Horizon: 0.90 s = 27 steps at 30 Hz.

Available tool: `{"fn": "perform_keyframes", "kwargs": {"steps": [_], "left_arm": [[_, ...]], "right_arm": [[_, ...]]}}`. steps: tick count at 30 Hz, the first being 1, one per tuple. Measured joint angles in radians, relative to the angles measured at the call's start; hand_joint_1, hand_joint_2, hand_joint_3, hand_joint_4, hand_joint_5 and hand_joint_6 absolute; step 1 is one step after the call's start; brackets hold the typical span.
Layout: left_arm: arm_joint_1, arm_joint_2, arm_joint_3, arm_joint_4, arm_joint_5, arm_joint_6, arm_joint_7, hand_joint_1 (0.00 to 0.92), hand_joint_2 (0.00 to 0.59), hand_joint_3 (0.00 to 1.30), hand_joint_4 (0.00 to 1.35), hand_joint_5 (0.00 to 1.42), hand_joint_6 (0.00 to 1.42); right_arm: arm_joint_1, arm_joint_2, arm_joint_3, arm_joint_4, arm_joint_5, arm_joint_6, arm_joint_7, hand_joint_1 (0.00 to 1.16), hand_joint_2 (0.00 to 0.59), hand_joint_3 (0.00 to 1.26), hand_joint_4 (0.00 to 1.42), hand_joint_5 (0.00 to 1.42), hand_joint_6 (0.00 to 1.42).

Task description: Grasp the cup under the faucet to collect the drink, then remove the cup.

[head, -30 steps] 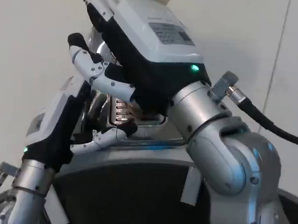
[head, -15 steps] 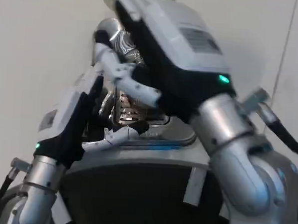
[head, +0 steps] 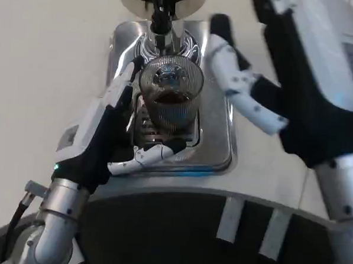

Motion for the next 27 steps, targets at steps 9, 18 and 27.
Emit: {"fn": "perform_keyframes", "kwargs": {"steps": [9, 18, 27], "left_arm": [[-0.024, -0.006, -0.011, 0.041, 0.006, 0.010, 0.031, 0.355, 0.060, 0.00, 0.00, 0.06, 0.07], [-0.062, -0.019, -0.032, 0.103, 0.030, 0.013, 0.077, 0.352, 0.059, 0.00, 0.00, 0.06, 0.08], [-0.128, -0.024, -0.037, 0.214, 0.037, 0.009, 0.137, 0.352, 0.059, 0.00, 0.00, 0.07, 0.08]], "right_arm": [[0.305, -0.095, -0.139, -0.123, 0.001, -0.100, 0.045, 0.26, 0.586, 0.00, 0.00, 0.00, 0.00], [0.529, -0.139, -0.237, -0.096, 0.033, -0.255, -0.069, 0.27, 0.586, 0.00, 0.00, 0.00, 0.00], [0.639, -0.201, -0.298, 0.070, 0.038, -0.354, -0.203, 0.29, 0.586, 0.00, 0.00, 0.00, 0.00]]}}
